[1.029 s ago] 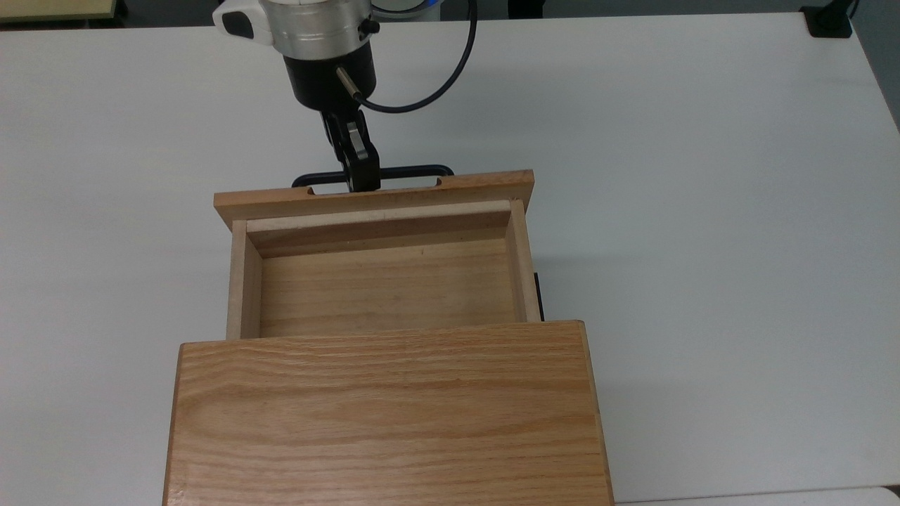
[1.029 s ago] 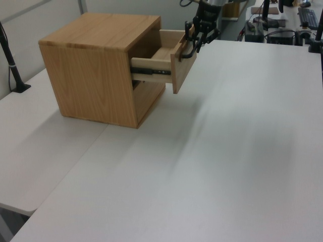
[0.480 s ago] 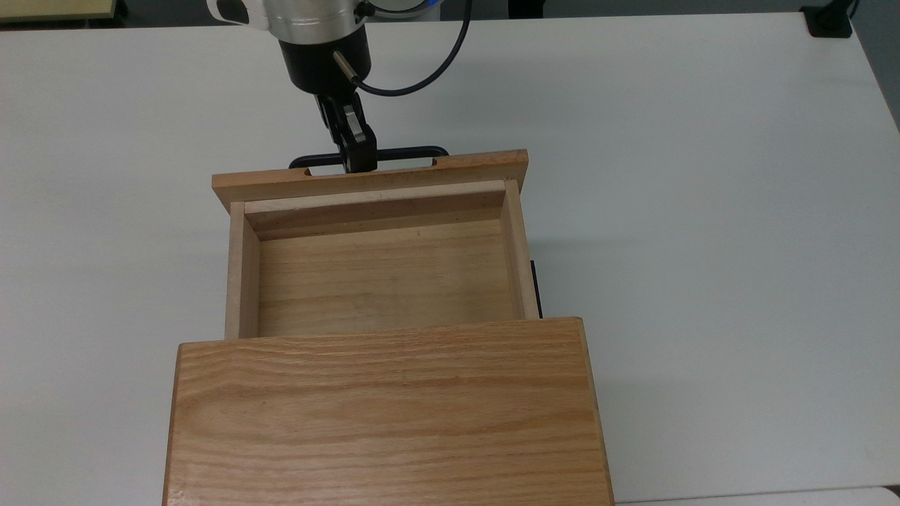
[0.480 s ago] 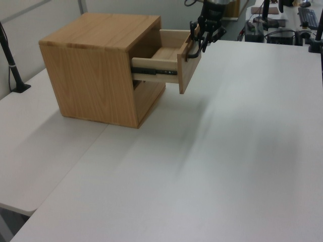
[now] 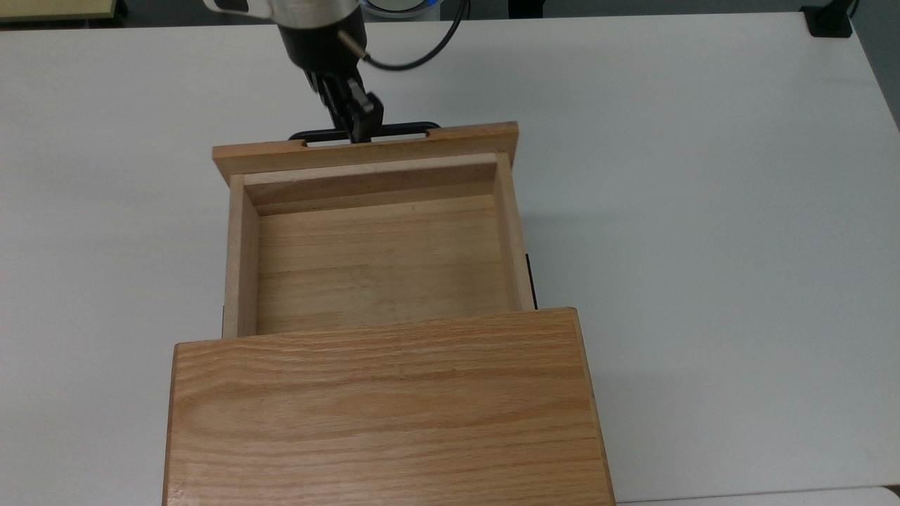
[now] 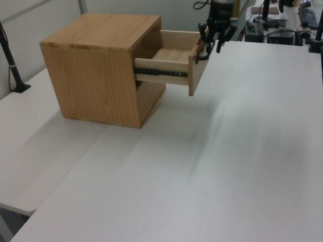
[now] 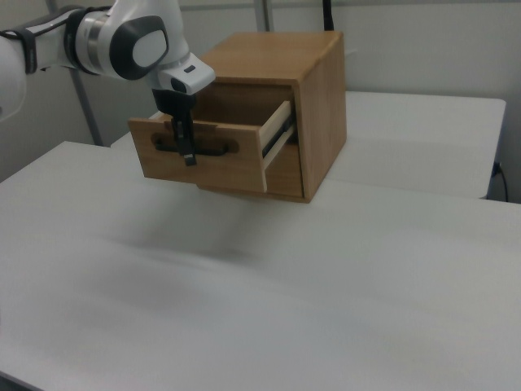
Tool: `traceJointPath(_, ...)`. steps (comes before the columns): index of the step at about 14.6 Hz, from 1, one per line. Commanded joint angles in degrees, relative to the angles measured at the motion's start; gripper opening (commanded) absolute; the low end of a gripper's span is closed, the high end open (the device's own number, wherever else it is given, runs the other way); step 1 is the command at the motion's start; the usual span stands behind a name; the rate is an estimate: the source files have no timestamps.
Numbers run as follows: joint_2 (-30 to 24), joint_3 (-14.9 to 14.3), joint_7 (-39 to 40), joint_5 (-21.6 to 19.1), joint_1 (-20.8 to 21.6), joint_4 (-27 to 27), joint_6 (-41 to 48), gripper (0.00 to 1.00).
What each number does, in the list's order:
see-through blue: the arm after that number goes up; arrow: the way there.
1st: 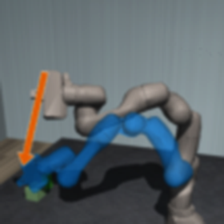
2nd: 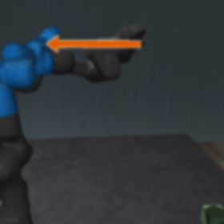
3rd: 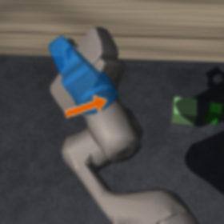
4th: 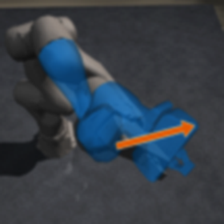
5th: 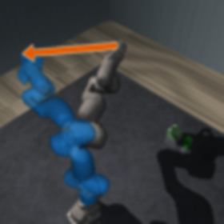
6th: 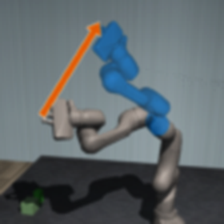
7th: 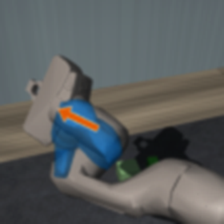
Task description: Open the drawer by sliding it
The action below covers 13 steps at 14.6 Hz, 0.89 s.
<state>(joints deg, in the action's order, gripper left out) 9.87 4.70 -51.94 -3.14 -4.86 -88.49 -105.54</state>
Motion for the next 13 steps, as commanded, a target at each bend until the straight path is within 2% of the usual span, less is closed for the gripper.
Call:
traceJointPath(1, -3.0, 0.0, 2.1, 0.7, 0.9, -2.7, 1.2, 1.0)
traceJointPath(4, -3.8, 0.0, 3.0, 0.8, 0.9, -1.7, 4.4, 1.0)
traceJointPath(9, -8.2, 0.0, 8.3, 0.2, 0.6, -1.6, 9.1, 1.0)
traceJointPath(13, -10.5, -0.6, 16.4, 0.6, 0.3, -1.9, 11.3, 1.0)
